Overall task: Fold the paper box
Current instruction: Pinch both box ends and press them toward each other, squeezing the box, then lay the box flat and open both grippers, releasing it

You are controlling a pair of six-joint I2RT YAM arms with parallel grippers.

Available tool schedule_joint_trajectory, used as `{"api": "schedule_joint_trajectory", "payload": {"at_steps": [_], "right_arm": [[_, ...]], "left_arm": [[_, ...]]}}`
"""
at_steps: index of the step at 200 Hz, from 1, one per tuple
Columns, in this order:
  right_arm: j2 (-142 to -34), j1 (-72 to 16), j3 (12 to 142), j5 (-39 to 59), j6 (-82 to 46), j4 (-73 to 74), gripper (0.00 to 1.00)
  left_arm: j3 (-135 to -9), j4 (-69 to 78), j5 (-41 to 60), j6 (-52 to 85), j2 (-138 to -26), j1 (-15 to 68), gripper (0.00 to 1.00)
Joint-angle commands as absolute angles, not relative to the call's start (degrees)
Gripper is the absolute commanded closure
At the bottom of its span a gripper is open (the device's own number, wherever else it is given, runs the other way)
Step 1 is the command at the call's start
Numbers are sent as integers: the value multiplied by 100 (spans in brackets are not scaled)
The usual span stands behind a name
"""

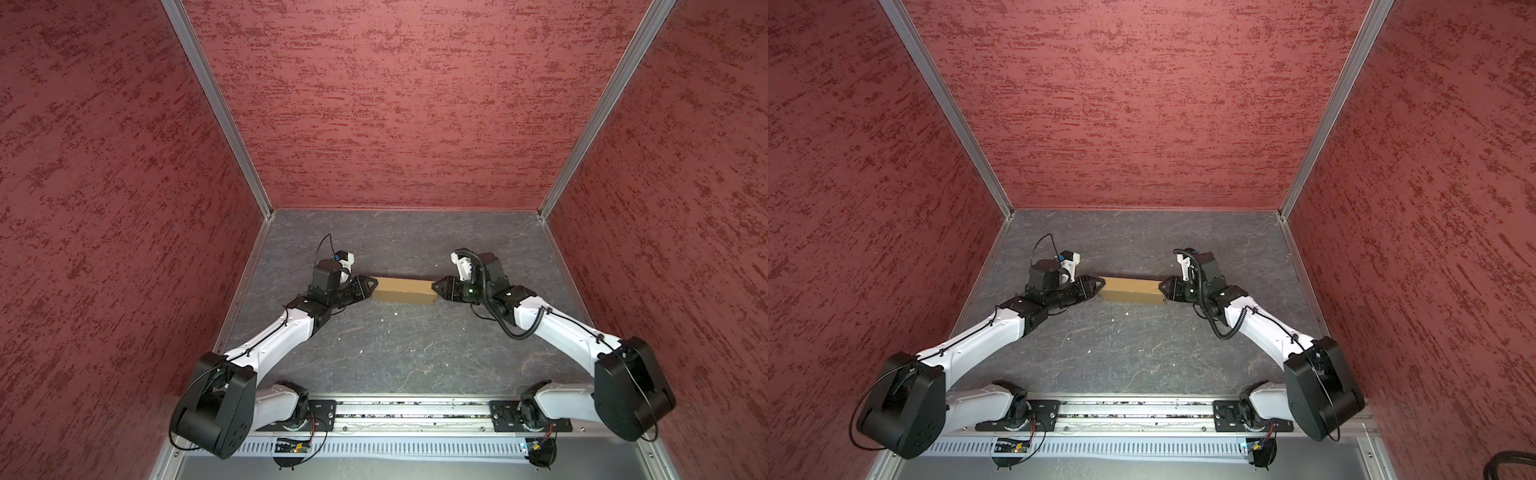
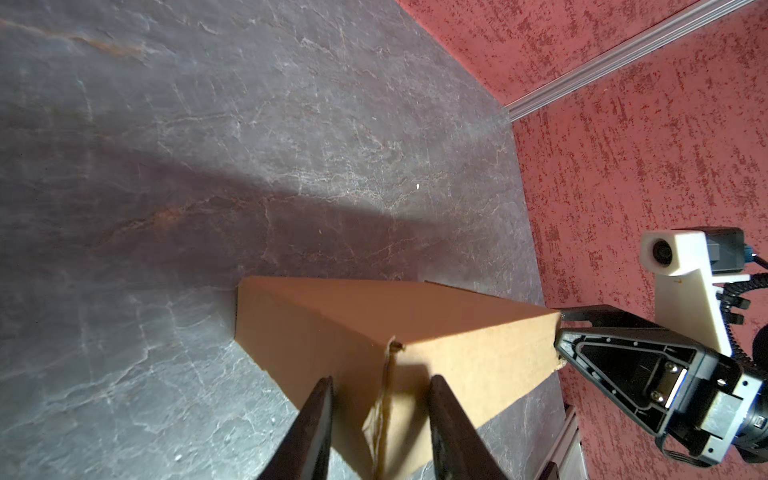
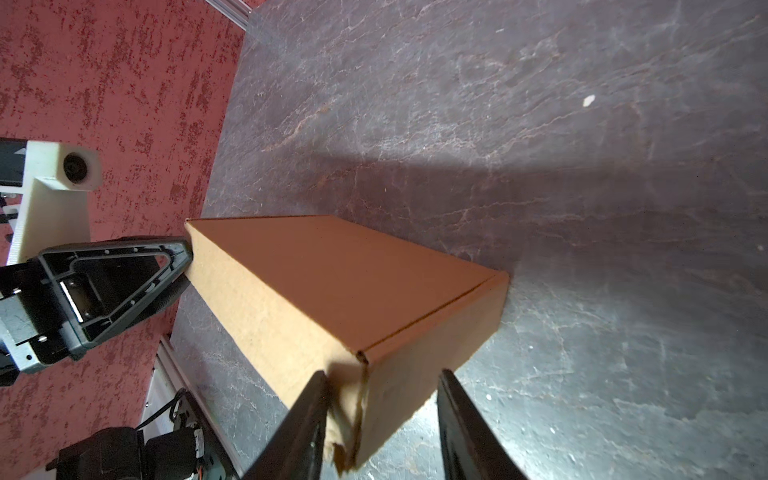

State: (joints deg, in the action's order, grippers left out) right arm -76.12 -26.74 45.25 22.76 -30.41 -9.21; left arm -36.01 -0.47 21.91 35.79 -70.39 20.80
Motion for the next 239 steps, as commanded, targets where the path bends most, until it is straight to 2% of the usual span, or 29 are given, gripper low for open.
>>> {"api": "schedule_joint_trajectory", "payload": {"at_steps": [1,66,116,133,147,176,239], "right_arm": [[-7628,-2804,4328,2408,-2952,-1460,55],[-7537,-2804,4247,2446,-2927,-1540,50],[-7266,-2804,4225,2097,-2966,-1731,49],[-7192,-2799,4213,1824,-3041,-1733,54],[-7167,-2796,4205,1506,-3126,-1740,64],[-7286,-2795,4229,1141,-3173,-1681,76],[-8142,-2795,4528,864,-3190,-1345,85]], "left_arm": [[-3302,-1041,2191,3619,-7044,2197,60],[-3180,-1263,2118,3701,-6760,2194,55],[-3206,-1649,2023,3725,-6490,2124,55],[-3190,-1696,2057,3686,-6443,1986,57],[-3194,-1728,2098,3652,-6453,1827,60],[-3347,-1728,2158,3511,-6635,1529,65],[-3965,-1310,2029,3297,-7844,1432,72]]}}
